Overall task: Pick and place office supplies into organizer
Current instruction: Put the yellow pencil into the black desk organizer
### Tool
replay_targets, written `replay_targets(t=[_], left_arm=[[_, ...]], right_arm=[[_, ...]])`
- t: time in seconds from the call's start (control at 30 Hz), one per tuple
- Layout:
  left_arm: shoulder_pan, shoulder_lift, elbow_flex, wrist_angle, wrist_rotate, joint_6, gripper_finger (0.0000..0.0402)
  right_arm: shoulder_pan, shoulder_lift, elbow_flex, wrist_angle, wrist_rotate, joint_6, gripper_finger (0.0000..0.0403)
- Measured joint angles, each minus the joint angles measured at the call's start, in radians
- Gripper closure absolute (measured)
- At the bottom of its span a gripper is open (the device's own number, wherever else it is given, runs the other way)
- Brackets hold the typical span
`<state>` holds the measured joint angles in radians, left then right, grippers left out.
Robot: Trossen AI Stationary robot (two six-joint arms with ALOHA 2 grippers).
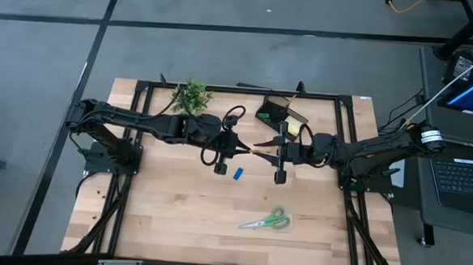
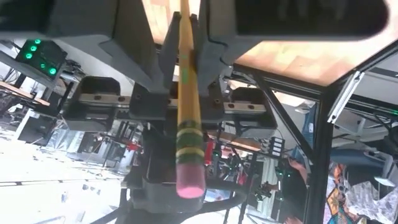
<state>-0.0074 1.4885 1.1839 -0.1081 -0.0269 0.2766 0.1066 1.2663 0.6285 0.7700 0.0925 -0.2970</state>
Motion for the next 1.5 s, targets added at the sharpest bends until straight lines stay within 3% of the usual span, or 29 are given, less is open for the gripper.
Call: replay_targets(t=[0.4,0.63,0.9,1.13,1.5], left_arm=[[0.0,0.0,0.0,-0.03,0.0,0.023,0.0377],[0.0,0.0,0.0,-0.031,-0.002,0.025,0.0373],[0.021,0.0,0.001,-0.076,-0.005,0.018,0.0331],[0.065,-0.004,0.001,-0.13,-0.009,0.018,0.0306],[0.158,-0.006,0.001,-0.131,-0.003,0.051,0.0314]], right_arm=[[0.0,-0.002,0.0,-0.037,0.002,-0.004,0.0377],[0.0,-0.002,0.0,-0.034,0.003,-0.026,0.0378],[0.0,-0.007,0.0,-0.034,0.004,-0.026,0.0378],[0.0,-0.02,0.0,-0.116,0.149,-0.028,0.0378],[-0.092,-0.021,0.0,-0.151,0.336,0.029,0.0378]])
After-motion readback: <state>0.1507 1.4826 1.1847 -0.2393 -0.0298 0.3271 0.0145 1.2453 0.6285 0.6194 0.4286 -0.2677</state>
